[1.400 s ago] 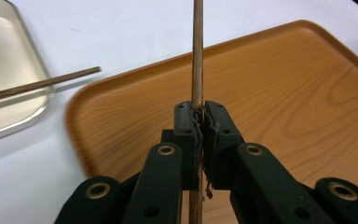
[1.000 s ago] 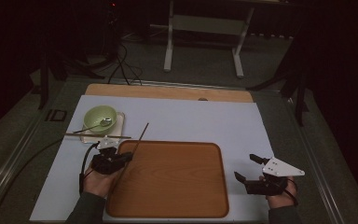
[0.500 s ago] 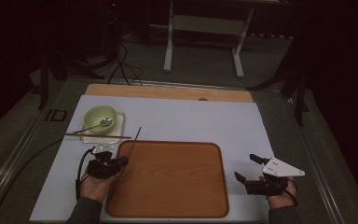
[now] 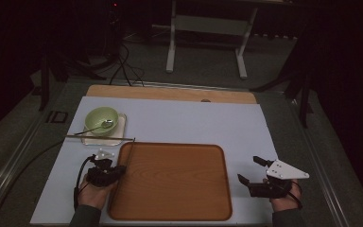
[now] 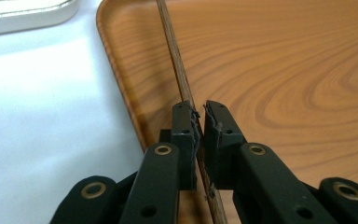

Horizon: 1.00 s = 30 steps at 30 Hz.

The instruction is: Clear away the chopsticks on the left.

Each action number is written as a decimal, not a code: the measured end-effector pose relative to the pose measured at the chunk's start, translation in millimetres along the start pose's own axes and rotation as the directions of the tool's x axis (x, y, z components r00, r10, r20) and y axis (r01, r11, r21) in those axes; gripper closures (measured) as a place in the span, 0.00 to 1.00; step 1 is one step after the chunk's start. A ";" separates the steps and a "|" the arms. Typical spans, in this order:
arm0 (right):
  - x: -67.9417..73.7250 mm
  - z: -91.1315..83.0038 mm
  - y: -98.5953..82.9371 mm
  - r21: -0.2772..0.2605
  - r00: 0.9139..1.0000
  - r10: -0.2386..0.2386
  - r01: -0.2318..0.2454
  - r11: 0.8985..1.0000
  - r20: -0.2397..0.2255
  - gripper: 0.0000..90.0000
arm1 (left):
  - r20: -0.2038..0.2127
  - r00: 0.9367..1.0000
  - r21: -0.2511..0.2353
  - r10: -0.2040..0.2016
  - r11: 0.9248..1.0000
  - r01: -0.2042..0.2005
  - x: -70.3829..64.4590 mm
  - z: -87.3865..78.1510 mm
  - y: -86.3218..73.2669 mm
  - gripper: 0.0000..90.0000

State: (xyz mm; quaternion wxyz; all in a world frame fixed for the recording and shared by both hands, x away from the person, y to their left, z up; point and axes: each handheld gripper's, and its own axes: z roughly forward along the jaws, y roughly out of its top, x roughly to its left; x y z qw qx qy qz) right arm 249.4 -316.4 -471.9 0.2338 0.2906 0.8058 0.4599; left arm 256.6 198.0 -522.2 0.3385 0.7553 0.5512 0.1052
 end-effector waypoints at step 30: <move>-0.6 -0.8 0.2 -0.006 1.000 0.002 -0.002 1.000 0.000 0.16 | -0.072 0.992 0.077 0.106 0.992 -0.101 -16.0 -1.8 -8.3 0.76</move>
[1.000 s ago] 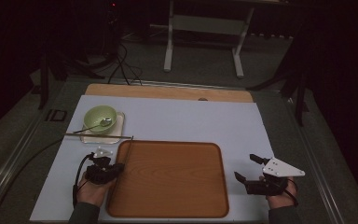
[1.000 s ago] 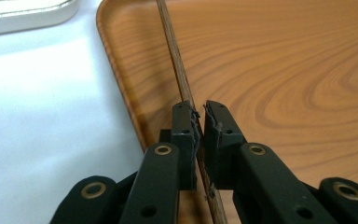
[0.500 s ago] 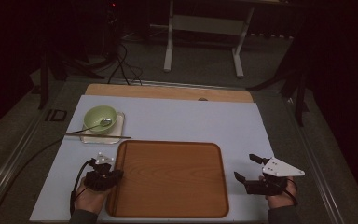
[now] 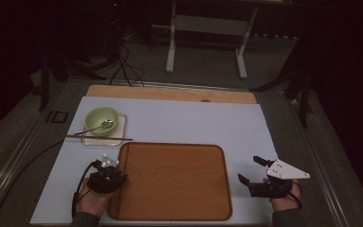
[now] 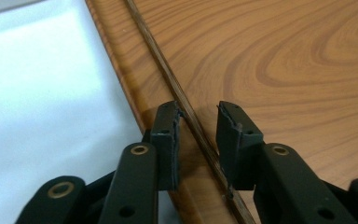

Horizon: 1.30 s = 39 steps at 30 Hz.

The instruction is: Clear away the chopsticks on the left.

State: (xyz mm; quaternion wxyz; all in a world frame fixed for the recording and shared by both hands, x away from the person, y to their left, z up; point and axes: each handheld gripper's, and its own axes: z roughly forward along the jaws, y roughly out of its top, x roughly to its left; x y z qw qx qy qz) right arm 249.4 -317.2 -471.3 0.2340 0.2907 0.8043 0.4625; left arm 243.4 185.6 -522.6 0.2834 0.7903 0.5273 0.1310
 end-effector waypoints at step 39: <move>-0.4 -0.3 -0.1 -0.001 1.000 0.001 -0.001 1.000 0.002 0.16 | 0.070 0.994 -0.309 0.089 0.949 -0.063 7.0 -29.9 8.5 0.43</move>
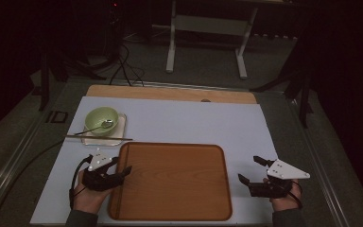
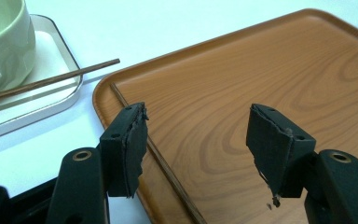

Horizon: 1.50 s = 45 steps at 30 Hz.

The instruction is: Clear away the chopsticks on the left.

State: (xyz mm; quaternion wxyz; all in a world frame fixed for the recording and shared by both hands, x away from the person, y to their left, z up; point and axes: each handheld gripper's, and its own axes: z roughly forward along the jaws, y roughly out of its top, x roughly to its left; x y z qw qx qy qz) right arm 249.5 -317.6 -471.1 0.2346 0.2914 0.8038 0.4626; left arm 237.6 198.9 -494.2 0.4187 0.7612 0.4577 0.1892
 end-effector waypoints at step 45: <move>0.0 2.5 0.3 0.005 1.000 0.005 -0.005 1.000 -0.002 0.16 | -0.173 0.984 -0.011 -0.047 0.999 0.046 74.2 3.7 8.9 0.42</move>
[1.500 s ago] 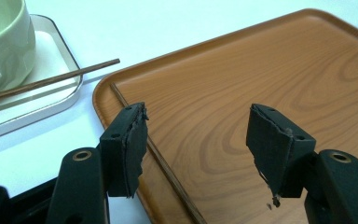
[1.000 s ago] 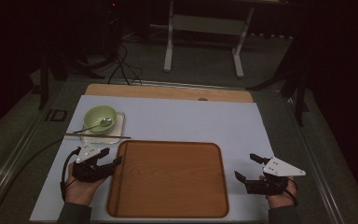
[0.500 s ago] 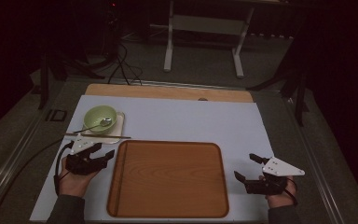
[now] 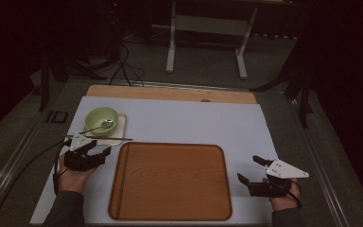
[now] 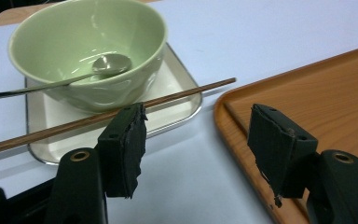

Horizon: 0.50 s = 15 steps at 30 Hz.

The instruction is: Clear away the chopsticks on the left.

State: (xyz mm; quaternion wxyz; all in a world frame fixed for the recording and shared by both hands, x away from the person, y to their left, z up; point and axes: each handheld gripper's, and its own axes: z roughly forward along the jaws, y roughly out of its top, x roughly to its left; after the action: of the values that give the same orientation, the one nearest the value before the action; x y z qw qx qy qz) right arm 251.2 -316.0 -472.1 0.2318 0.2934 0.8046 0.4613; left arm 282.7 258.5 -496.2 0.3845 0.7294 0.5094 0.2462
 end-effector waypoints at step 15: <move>0.1 1.2 0.1 0.004 1.000 -0.003 0.003 1.000 -0.002 0.16 | -0.059 0.998 0.013 -0.023 1.000 0.024 21.2 14.9 -4.7 0.41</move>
State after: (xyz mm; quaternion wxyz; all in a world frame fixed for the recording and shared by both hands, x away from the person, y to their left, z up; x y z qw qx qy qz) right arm 251.9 -315.2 -472.6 0.2313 0.2922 0.8062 0.4595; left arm 298.9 274.6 -509.4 0.3670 0.7185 0.5307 0.2595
